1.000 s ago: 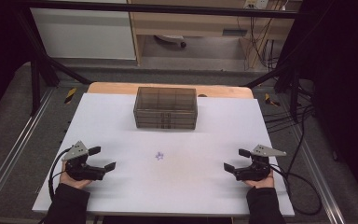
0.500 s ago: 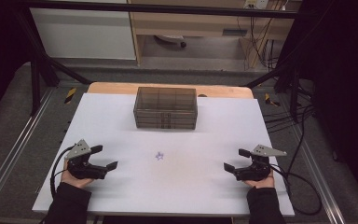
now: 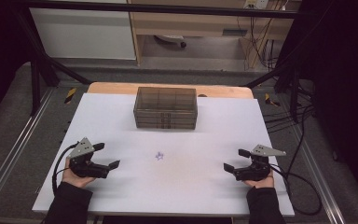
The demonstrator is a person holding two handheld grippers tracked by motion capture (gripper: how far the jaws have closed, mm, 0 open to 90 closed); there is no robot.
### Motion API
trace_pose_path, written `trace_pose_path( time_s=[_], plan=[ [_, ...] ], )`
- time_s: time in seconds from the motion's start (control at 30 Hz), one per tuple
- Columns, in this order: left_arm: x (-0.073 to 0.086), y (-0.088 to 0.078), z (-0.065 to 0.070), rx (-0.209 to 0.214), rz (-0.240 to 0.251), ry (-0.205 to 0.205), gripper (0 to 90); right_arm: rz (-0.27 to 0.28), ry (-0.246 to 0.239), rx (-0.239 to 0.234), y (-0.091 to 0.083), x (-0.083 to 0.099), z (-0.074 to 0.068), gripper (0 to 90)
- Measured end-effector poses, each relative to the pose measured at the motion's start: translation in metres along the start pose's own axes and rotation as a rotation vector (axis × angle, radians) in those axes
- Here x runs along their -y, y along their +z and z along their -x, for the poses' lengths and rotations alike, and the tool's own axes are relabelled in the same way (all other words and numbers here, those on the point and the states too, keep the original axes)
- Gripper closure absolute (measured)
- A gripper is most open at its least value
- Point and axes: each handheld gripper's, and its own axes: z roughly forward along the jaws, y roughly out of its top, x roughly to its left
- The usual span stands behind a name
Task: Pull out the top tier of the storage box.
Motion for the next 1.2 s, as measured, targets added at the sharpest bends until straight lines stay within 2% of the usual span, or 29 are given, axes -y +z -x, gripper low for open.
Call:
trace_pose_path(
  time_s=[0.63, 1.0, 1.2],
  plan=[
    [-0.013, 0.004, 0.005, -0.002, -0.016, 0.048, 4.1, -0.011, -0.013, 0.003, 0.002, 0.001, -0.001, 0.4],
    [-0.029, 0.013, 0.012, -0.015, -0.046, 0.129, 4.2, -0.013, -0.011, 0.003, 0.002, 0.001, -0.001, 0.4],
    [-0.034, 0.018, 0.013, -0.02, -0.063, 0.156, 4.4, -0.017, -0.014, 0.003, 0.002, 0.001, -0.001, 0.4]
  ],
)
